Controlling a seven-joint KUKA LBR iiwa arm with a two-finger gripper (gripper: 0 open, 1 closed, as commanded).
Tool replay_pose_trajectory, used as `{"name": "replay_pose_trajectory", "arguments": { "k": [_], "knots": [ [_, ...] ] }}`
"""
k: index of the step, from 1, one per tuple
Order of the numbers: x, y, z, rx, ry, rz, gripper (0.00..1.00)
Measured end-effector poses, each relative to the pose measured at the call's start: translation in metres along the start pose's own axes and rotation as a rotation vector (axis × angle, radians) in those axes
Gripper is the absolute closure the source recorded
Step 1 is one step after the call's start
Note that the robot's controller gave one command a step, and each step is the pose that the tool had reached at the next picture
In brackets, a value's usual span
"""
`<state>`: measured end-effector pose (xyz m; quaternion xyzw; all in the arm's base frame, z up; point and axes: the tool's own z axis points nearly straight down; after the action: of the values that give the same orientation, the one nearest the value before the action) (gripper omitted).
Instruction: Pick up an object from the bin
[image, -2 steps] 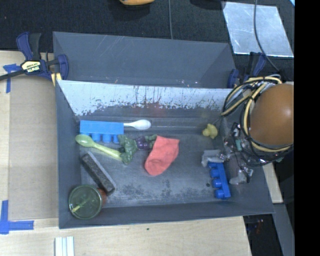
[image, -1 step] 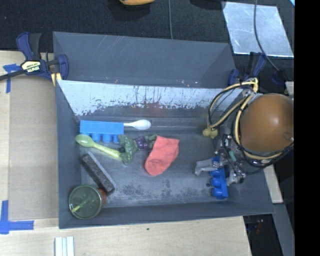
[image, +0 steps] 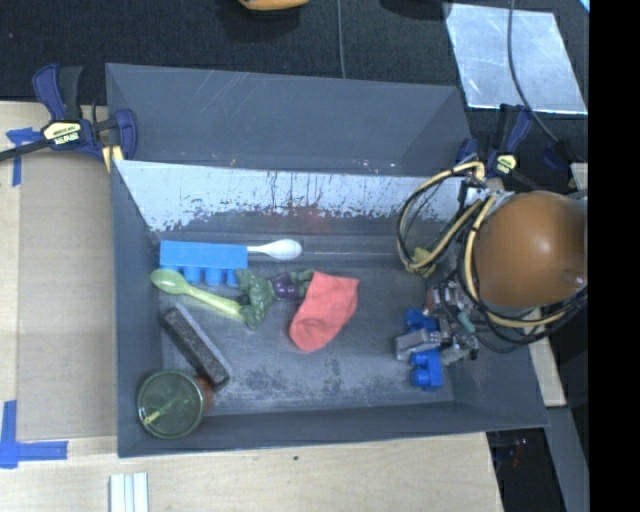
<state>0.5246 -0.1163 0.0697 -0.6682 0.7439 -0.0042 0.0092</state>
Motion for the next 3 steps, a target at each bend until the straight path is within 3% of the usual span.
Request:
{"name": "replay_pose_trajectory", "arguments": {
  "k": [2, 3],
  "knots": [
    [0.002, 0.001, -0.008, 0.001, 0.003, -0.012, 1.0],
    [0.001, 0.003, -0.038, -0.009, 0.001, -0.011, 1.0]
  ]
}}
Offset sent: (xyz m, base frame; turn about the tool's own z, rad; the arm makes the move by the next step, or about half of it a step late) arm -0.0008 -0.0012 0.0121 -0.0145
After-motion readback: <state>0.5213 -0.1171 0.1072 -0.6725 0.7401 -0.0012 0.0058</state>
